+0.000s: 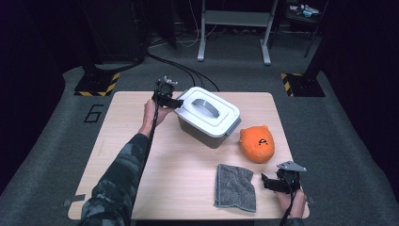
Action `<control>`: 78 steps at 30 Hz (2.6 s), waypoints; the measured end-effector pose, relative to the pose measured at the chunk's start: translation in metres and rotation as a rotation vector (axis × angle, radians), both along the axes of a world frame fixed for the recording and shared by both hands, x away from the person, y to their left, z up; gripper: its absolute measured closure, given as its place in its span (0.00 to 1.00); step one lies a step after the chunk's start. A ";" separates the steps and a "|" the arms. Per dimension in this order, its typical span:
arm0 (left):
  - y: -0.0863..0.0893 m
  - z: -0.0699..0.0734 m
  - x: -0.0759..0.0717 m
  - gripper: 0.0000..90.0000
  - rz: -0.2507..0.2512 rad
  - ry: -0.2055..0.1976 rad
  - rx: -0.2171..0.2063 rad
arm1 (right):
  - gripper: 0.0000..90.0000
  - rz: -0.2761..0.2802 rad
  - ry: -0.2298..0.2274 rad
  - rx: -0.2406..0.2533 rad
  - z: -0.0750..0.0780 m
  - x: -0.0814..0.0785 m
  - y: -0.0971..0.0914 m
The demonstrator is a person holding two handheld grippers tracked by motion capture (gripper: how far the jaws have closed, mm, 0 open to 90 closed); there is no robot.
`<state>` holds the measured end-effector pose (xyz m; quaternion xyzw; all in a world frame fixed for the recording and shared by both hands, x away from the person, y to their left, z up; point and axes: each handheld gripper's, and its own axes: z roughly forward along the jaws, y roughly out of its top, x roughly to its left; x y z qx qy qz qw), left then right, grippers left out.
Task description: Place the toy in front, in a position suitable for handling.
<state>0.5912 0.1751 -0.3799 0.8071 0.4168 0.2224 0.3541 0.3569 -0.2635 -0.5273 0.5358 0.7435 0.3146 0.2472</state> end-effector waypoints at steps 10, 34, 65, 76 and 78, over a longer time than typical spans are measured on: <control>-0.036 0.014 -0.006 0.24 -0.232 -0.024 0.006 | 0.12 0.001 0.004 0.003 0.000 0.000 0.000; -0.012 0.001 0.012 0.33 -0.154 0.037 0.031 | 0.13 0.005 0.002 0.004 0.000 0.000 -0.001; 0.019 -0.008 0.005 0.72 0.011 0.049 0.071 | 0.13 0.003 0.001 0.004 0.000 0.000 0.000; 0.024 -0.009 0.004 0.72 0.044 0.028 0.079 | 0.13 0.001 0.002 0.003 0.000 0.000 0.000; 0.023 -0.008 0.003 0.67 0.054 0.024 0.079 | 0.13 0.001 -0.001 0.003 0.000 0.000 0.000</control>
